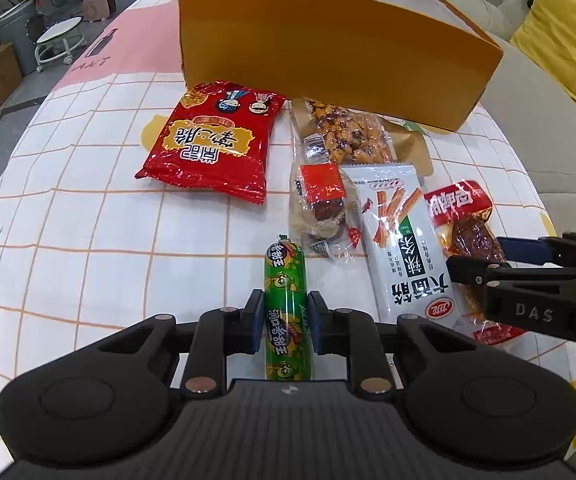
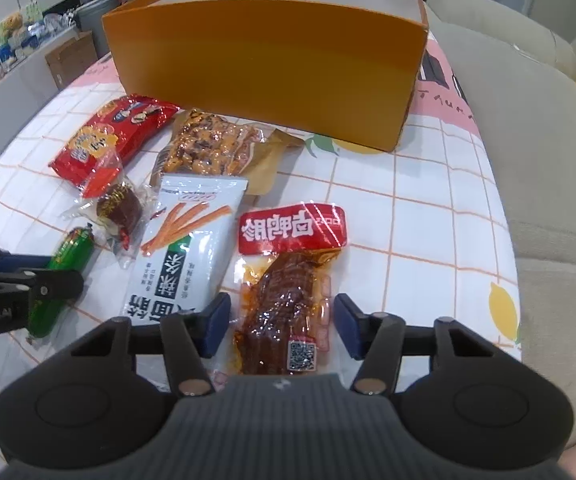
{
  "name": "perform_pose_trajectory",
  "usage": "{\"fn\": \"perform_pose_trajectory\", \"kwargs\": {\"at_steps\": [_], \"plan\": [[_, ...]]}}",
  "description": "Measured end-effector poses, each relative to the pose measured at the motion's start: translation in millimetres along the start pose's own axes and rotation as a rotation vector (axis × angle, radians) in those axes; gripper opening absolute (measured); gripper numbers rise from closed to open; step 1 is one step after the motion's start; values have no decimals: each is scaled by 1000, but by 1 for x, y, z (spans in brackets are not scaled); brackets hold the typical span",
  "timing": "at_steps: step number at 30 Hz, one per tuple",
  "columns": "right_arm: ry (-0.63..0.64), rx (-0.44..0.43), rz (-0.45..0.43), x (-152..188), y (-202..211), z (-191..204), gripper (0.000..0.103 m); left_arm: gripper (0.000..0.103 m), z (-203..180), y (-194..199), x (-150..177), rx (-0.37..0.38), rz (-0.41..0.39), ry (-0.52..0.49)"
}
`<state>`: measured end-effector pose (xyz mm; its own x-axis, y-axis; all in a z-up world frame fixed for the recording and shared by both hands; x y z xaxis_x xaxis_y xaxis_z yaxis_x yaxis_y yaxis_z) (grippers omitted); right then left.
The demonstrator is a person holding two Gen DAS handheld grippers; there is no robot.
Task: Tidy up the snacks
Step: 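Grasp the green sausage stick with the left tool while the right tool grasps the red-labelled meat packet, then carry both snacks into the orange box and open both tools to release them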
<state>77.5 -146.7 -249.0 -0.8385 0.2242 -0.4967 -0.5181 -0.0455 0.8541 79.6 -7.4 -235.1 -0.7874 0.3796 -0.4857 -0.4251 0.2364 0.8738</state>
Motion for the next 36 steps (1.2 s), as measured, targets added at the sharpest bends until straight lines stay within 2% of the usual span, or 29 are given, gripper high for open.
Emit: {"fn": "perform_pose_trajectory", "kwargs": {"at_steps": [9,21,30,36], "plan": [[-34,-24,-18,-4,26,5,50,24,-4,32,-10,31,-56,31],[-35,-36,-122,-30,89,12,50,24,-10,85,-37,53,-151,31],[-42,-59,-203,-74,133,16,50,24,-8,115,-89,62,-221,-18],[-15,-76,-246,-125,144,17,50,24,-4,124,-138,62,-268,-63]]}}
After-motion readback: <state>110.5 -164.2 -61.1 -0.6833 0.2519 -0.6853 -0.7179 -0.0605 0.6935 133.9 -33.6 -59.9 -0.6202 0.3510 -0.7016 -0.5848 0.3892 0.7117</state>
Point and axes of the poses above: each gripper's, at about its wrist camera, not at the fingertips, and y roughly against the way its jaws point, z to its left, x to its underside, the point moved 8 cm from there along -y, roughly the way its jaws point, and after that the axes turned 8 degrees about -y, right-handed, at the moved point
